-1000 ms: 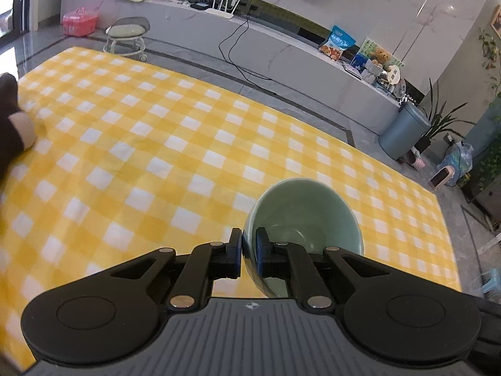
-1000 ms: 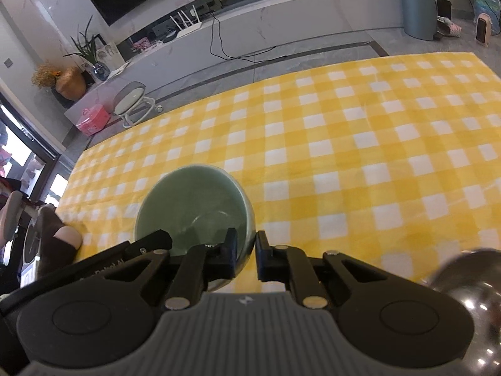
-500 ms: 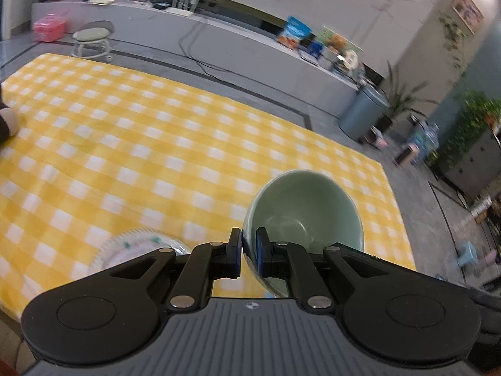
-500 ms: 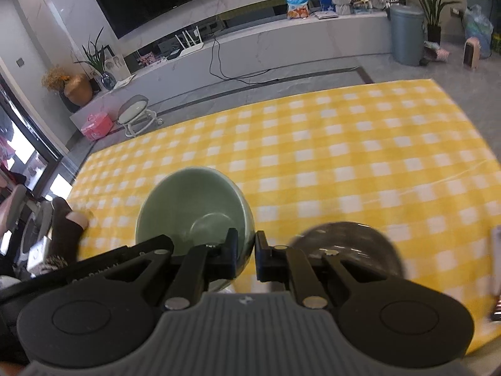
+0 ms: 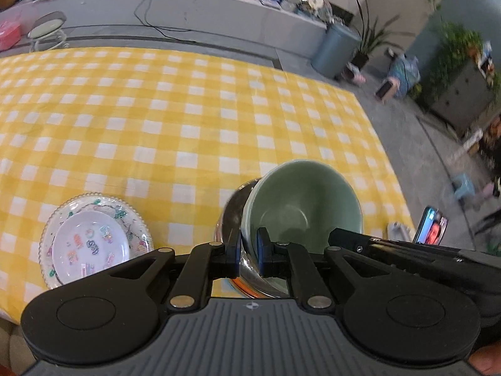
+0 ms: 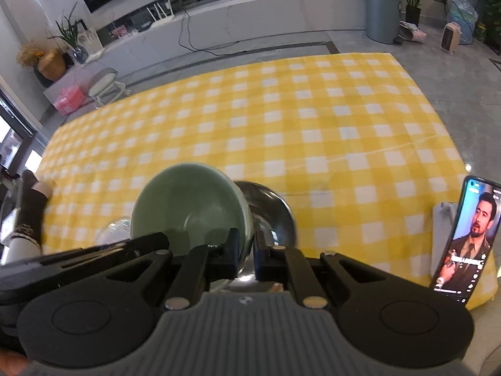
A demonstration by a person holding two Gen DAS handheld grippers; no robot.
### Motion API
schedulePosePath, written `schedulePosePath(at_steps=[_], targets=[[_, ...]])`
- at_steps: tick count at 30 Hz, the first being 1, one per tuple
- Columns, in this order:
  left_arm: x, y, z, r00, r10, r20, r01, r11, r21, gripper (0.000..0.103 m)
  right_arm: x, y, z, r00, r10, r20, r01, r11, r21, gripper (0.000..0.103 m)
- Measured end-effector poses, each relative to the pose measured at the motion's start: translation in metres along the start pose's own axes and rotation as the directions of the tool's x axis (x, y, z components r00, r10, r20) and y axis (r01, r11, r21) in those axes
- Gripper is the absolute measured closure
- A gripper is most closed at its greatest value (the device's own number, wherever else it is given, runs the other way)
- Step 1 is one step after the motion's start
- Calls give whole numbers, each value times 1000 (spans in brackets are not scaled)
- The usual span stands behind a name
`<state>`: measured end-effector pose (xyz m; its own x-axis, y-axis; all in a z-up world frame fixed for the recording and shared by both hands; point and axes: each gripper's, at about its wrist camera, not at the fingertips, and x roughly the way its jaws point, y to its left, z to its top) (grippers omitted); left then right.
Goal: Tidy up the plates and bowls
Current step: 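Carry the green bowl with both tools over the orange bowl, then lower the green bowl into the blue steel bowl and open both tools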
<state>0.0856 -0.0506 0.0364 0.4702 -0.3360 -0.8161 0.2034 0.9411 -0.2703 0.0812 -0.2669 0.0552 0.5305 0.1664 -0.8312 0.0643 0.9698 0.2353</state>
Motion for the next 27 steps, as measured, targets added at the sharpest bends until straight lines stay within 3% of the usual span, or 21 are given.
schedulePosePath(at_steps=[14, 27], targets=[[27, -19, 2, 993, 68, -94, -54, 988, 143, 91, 29, -7, -6, 997, -65, -38, 62, 995, -82, 96], [38, -12, 11, 988, 46, -147, -29, 992, 119, 89, 41, 0, -4, 993, -100, -61, 91, 987, -132, 95]])
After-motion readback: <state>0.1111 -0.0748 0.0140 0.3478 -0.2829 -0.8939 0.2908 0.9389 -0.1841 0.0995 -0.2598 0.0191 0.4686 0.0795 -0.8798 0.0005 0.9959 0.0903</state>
